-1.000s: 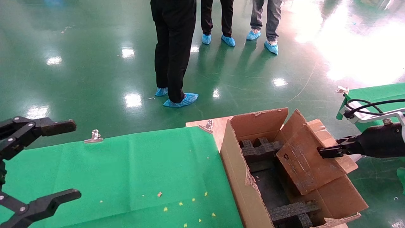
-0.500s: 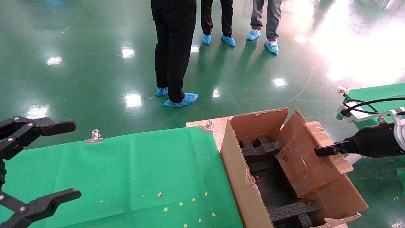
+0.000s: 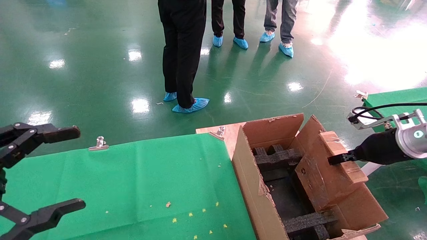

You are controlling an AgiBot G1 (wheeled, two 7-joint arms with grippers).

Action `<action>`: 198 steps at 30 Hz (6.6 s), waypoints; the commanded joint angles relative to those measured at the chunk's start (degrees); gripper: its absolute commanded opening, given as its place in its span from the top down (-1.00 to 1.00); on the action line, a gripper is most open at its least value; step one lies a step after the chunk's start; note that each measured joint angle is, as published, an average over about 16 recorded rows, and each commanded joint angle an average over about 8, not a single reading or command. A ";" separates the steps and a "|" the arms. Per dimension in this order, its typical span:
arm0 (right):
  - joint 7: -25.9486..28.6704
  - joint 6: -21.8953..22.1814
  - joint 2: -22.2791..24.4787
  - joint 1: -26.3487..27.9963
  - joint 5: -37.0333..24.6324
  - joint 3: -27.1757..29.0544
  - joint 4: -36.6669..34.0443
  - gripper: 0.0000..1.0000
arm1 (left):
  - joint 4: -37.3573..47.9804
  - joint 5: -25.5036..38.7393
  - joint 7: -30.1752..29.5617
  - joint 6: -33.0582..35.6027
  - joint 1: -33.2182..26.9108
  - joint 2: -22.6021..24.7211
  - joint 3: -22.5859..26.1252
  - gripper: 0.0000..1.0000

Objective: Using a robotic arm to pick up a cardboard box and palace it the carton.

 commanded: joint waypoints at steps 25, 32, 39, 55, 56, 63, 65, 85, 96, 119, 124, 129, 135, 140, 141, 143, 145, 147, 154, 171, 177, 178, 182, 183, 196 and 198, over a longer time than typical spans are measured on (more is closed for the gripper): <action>-5.67 9.66 -9.84 -12.66 4.01 0.08 -10.85 1.00 | 0.00 -0.01 0.01 -0.01 0.00 -0.01 0.02 -1.00; -10.17 9.10 -13.16 -15.86 6.85 1.27 -17.16 1.00 | 0.00 -0.01 0.01 -0.01 0.00 -0.01 0.02 -1.00; -13.67 8.50 -15.90 -18.37 8.96 2.31 -22.96 1.00 | 0.00 -0.02 0.01 -0.01 -0.01 -0.01 0.02 -1.00; -18.90 7.47 -20.20 -22.57 12.29 4.18 -32.68 1.00 | 0.00 -0.02 0.02 -0.01 -0.01 -0.01 0.03 -1.00; -19.16 7.32 -20.37 -22.63 12.37 4.23 -33.07 0.94 | 0.00 -0.02 0.02 -0.01 -0.01 -0.01 0.03 -1.00; -20.24 6.71 -21.20 -22.92 12.72 4.47 -34.86 -0.71 | 0.01 -0.03 0.02 -0.02 0.00 -0.01 0.03 -1.00; -20.37 6.65 -21.32 -22.97 12.77 4.51 -35.11 -1.00 | 0.01 -0.04 0.02 -0.03 0.01 -0.02 0.03 -1.00; -20.19 6.63 -21.03 -22.74 12.63 4.43 -34.59 -1.00 | 0.02 -0.04 0.02 -0.03 0.01 -0.02 0.03 -1.00; -20.31 6.37 -20.62 -21.14 12.36 4.33 -33.94 -1.00 | 0.02 -0.05 0.03 -0.03 0.00 -0.02 0.04 -1.00; -28.47 5.81 -8.61 -5.40 20.26 12.20 0.38 -1.00 | 0.02 -0.06 0.03 -0.03 0.00 -0.02 0.05 -1.00; -28.34 5.63 -5.80 -5.26 22.98 13.61 12.67 -1.00 | 0.02 -0.06 0.03 -0.03 0.00 -0.02 0.05 -1.00; -28.39 4.51 -4.28 -5.58 25.61 14.47 20.21 -1.00 | 0.03 -0.07 0.04 -0.04 0.00 -0.03 0.05 -1.00; -28.46 4.11 -3.95 -5.72 26.42 14.74 21.83 -1.00 | 0.04 -0.08 0.04 -0.04 0.01 -0.03 0.06 -1.00; -28.68 4.00 -4.18 -6.16 26.03 15.29 20.81 -1.00 | 0.04 -0.08 0.04 -0.04 0.01 -0.03 0.06 -1.00; -28.83 3.82 -4.23 -6.45 26.03 15.71 20.77 -1.00 | 0.04 -0.08 0.04 -0.04 0.00 -0.03 0.06 -1.00; -29.28 3.22 -4.30 -7.28 26.20 17.01 21.12 -1.00 | 0.05 -0.08 0.04 -0.04 0.01 -0.03 0.06 -1.00; -29.87 2.47 -4.41 -8.40 26.37 18.73 21.40 -1.00 | 0.05 -0.08 0.04 -0.04 0.00 -0.03 0.06 -1.00; -30.58 1.57 -4.54 -9.74 26.56 20.80 21.74 -1.00 | 0.05 -0.08 0.04 -0.04 0.00 -0.03 0.06 -1.00; -33.16 -1.69 -5.01 -14.60 27.27 28.27 22.95 -1.00 | 0.05 -0.09 0.04 -0.04 0.00 -0.03 0.06 -1.00; -39.47 -9.68 -6.17 -26.50 29.00 46.57 25.92 -1.00 | 0.05 -0.09 0.05 -0.04 0.00 -0.04 0.07 -1.00; -41.79 -12.61 -6.60 -30.87 29.64 53.29 27.01 -1.00 | 0.05 -0.09 0.05 -0.04 0.00 -0.04 0.07 -1.00; -42.17 -13.10 -6.67 -31.60 29.75 54.41 27.19 -1.00 | 0.05 -0.09 0.05 -0.04 0.00 -0.04 0.07 -1.00; -43.70 -15.04 -6.95 -34.48 30.17 58.85 27.91 -1.00 | 0.05 -0.09 0.05 -0.05 0.00 -0.04 0.08 -1.00; -44.09 -15.53 -7.02 -35.21 30.27 59.97 28.09 -1.00 | 0.05 -0.10 0.05 -0.05 0.00 -0.04 0.08 -1.00; -49.09 -21.86 -7.94 -44.64 31.64 74.47 30.44 -1.00 | 0.05 -0.10 0.06 -0.05 0.00 -0.04 0.08 -1.00; -49.85 -22.82 -8.08 -46.07 31.85 76.67 30.80 -1.00 | 0.05 -0.10 0.06 -0.05 -0.01 -0.04 0.08 -1.00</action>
